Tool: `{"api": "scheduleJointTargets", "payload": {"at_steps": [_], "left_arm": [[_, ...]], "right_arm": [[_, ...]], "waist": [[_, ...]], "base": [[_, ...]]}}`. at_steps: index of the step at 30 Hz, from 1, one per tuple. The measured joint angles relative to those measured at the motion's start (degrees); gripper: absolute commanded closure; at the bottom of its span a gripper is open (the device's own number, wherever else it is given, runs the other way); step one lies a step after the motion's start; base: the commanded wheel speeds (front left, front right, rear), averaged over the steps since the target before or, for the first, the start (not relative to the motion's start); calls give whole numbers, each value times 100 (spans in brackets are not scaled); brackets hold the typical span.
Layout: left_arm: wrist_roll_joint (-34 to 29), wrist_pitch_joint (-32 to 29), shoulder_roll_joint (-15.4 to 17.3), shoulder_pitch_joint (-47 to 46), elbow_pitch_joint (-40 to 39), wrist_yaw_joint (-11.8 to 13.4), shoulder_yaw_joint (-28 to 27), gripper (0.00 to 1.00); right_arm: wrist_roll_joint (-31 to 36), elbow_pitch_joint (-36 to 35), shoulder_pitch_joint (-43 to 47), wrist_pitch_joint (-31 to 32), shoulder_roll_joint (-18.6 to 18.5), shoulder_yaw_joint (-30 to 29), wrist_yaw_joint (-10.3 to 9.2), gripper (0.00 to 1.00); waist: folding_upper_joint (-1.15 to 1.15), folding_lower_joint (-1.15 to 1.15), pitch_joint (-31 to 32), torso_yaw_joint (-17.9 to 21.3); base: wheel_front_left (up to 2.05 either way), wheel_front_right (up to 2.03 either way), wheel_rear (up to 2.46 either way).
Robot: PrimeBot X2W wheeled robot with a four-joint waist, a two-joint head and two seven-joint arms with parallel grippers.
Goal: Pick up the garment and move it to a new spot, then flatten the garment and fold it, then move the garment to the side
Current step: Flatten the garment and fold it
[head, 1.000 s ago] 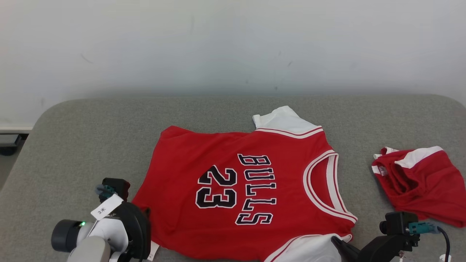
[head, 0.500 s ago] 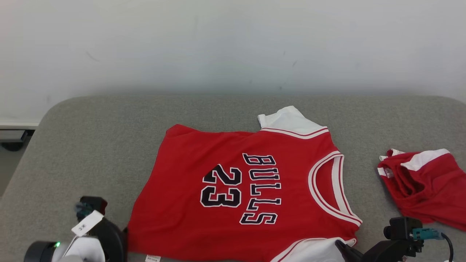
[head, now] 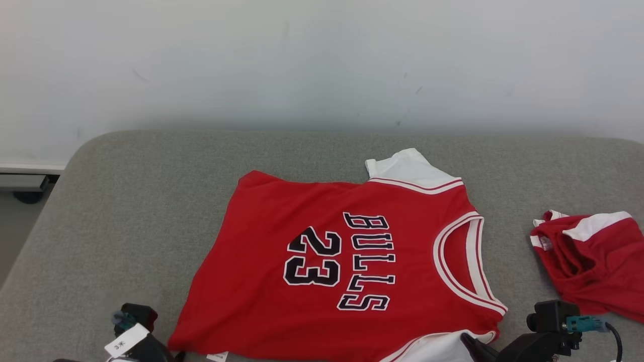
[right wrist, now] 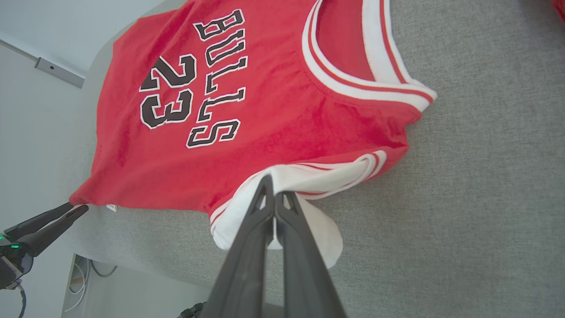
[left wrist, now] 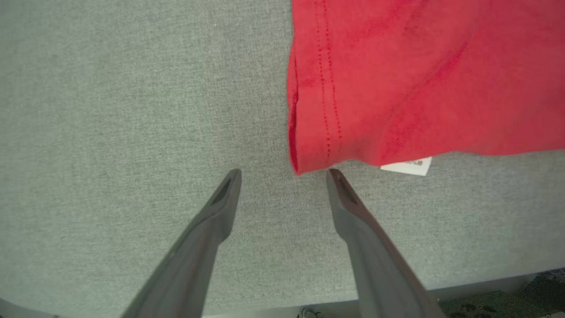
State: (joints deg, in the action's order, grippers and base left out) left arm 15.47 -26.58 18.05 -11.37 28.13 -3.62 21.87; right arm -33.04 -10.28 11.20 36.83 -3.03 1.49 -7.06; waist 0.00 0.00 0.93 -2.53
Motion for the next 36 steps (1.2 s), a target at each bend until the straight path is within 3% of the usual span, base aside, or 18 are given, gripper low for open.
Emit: {"api": "scheduleJointTargets", "payload": {"at_steps": [7,8,9,10,11,17,20,28,29,31,32,36], "left_arm": [[0,113,-30,-53,-10,-46,70,2],[0,123,-41,-54,-12,-51,90,22],[0,127,-48,-54,-12,-52,104,22],[1,142,-52,-54,-12,-53,105,54],[1,142,-44,-54,-10,-88,105,66],[1,148,-37,-56,-3,-101,108,65],[2,148,-36,-57,18,-107,112,51],[18,148,-27,-71,58,-152,143,52],[18,149,-21,-75,60,-155,148,57],[18,149,-10,-76,69,-194,176,92],[25,209,-13,-79,59,-196,177,100],[109,229,-14,-85,-2,-193,87,100]], "right_arm": [[42,19,-60,2,10,60,0,100],[43,11,-60,0,10,47,0,100],[48,10,-59,-1,10,36,0,100],[49,9,-59,-1,10,29,0,100],[49,5,-59,-1,10,29,0,100],[57,-15,-58,-1,11,25,0,100],[57,-37,-58,-1,11,24,0,100],[57,-53,-59,-1,12,22,-1,100],[57,-53,-59,0,13,23,-1,100],[57,-53,-60,0,13,23,-1,100],[57,-54,-63,-1,14,23,-1,100],[56,-78,-63,-3,20,-49,-1,100]], "waist": [[0,0,-27,75],[0,0,-32,87],[0,0,-38,94],[0,0,-42,101],[0,0,-46,107],[0,0,-72,133],[0,0,-89,140],[0,0,-123,125],[0,0,-127,123],[0,0,-133,121],[0,0,-139,120],[0,0,-152,119]], "base": [[0,0,0],[0,0,0],[0,0,0],[0,0,0],[0,0,0],[0,0,0],[0,0,0],[0,0,0],[0,0,0],[0,0,0],[0,0,0],[0,0,0]]}}
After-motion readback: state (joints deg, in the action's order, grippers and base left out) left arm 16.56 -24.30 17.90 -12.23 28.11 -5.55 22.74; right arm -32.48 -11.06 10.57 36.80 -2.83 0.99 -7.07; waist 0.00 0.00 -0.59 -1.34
